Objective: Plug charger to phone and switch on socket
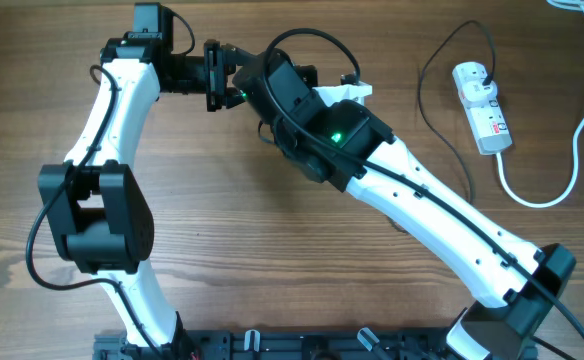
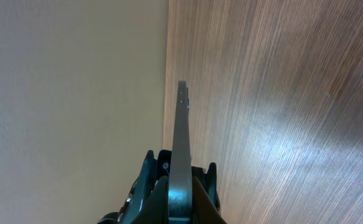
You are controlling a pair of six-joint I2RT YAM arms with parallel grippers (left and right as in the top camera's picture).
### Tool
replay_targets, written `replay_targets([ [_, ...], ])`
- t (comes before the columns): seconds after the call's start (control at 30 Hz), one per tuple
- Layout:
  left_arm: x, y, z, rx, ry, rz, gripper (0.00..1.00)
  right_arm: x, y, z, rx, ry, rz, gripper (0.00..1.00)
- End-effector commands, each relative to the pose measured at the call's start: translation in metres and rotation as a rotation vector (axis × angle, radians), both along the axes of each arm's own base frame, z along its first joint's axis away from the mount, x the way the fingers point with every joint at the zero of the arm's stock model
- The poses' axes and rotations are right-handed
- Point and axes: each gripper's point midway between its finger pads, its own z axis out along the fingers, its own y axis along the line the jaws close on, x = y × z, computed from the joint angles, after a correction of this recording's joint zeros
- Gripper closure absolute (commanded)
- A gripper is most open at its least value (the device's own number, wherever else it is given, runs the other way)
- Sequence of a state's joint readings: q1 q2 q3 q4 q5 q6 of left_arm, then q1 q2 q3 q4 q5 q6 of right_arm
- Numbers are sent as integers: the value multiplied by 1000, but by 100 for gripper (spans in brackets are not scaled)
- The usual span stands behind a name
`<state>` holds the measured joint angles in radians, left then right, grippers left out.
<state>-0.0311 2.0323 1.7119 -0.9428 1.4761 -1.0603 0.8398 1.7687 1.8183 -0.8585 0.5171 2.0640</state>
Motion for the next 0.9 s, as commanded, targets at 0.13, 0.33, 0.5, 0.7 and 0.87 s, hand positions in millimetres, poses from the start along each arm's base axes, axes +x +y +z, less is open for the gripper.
replay_targets([
  [0.13, -8, -3, 20, -27, -41, -16, 56, 0, -7, 21, 21, -47, -29, 96],
  [0.33, -10, -7, 20, -27, -41, -25, 55, 1, -7, 21, 23, -48, -29, 96],
  [0.5, -12, -12, 20, -27, -42, -39, 55, 1, -6, 19, 18, -45, -27, 96],
  [0.7, -14, -16, 19, -20, -42, -45, 55, 2, -3, 8, 2, -20, -21, 95],
  [0.87, -14, -16, 19, -20, -42, -46, 56, 3, -3, 5, -7, -16, -24, 96],
])
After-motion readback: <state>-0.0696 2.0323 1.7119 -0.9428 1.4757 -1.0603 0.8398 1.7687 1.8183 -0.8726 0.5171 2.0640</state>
